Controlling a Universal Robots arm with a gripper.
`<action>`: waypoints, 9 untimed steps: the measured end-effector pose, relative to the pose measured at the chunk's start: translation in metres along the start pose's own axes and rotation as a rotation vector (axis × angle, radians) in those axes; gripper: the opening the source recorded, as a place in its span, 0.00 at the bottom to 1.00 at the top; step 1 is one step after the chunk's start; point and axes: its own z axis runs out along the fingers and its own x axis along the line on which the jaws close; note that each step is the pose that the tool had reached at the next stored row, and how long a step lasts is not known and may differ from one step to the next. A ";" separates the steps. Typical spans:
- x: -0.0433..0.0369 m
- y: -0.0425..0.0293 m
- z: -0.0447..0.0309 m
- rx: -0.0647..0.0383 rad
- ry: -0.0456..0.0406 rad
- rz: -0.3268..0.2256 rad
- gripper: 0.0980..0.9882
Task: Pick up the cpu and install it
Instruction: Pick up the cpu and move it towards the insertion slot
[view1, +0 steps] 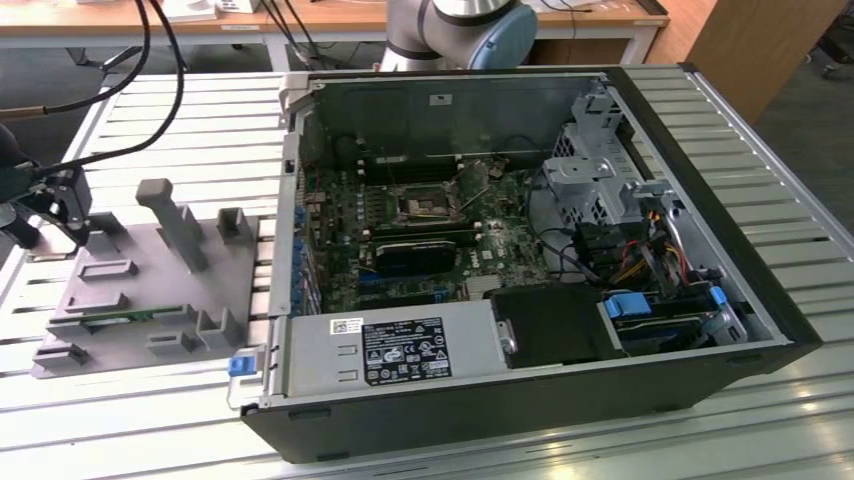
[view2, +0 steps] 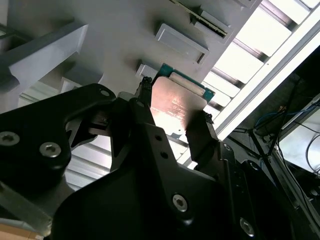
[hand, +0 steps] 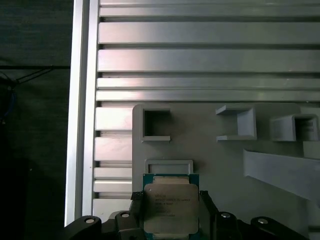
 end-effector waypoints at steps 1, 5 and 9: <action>0.0000 0.0001 -0.0007 0.000 0.0001 0.000 0.48; 0.0000 0.0002 -0.0024 0.000 0.0000 0.000 0.48; 0.0000 0.0004 -0.0042 0.000 0.0003 0.000 0.48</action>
